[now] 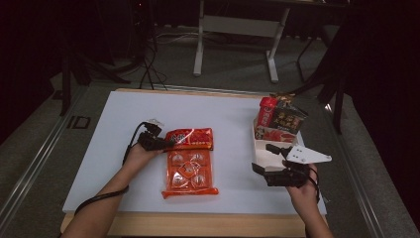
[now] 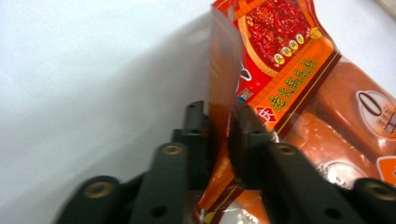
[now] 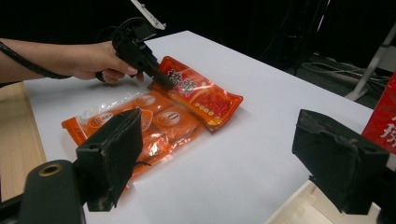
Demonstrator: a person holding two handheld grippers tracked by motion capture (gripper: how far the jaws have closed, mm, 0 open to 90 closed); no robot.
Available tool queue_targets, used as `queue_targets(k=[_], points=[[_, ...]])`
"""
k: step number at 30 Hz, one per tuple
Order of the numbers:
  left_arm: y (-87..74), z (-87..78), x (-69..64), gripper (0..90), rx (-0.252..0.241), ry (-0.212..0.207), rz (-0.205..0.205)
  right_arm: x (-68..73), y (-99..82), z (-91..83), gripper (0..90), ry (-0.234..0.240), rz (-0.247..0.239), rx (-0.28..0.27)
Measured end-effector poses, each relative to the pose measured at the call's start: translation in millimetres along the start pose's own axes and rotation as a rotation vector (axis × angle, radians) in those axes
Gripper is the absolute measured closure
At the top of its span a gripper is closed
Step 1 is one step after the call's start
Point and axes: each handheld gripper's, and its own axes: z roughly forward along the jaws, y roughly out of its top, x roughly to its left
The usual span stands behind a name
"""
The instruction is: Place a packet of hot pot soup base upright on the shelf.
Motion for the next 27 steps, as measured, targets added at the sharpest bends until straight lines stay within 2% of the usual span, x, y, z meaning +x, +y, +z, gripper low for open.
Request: queue_targets(k=[3,7,9,11,15,16,20,24,27], points=[[0.5,0.0,-2.7,88.2,0.004,0.018,0.017,0.4,0.2,0.2,16.1,0.001,-0.001,-0.001],[0.2,-0.4,-5.0,88.8,-0.005,0.033,0.037,0.6,0.3,0.4,16.2,0.004,-0.003,0.001],[0.4,-2.1,-7.3,88.9,-0.017,0.042,0.048,0.4,0.7,0.5,16.2,0.005,0.001,0.0],[1.4,-4.5,-8.7,88.9,-0.028,0.041,0.042,0.6,1.1,0.5,16.3,0.006,0.004,-0.001],[3.0,-11.3,-12.6,89.0,-0.055,0.045,0.053,-0.1,1.4,0.1,17.3,0.038,0.029,-0.015],[3.1,-12.5,-13.5,89.0,-0.063,0.046,0.053,0.1,2.0,-0.2,17.3,0.04,0.023,-0.021],[4.6,-20.6,-15.7,89.1,-0.092,0.033,0.041,1.8,5.1,-1.5,15.5,0.017,-0.005,-0.024],[8.5,-29.4,-20.8,89.1,-0.107,0.029,0.05,3.8,7.2,-2.3,14.1,-0.001,-0.025,-0.029],[10.9,-34.0,-23.8,89.1,-0.117,0.025,0.057,4.9,8.0,-3.2,13.7,-0.054,-0.012,-0.018]])
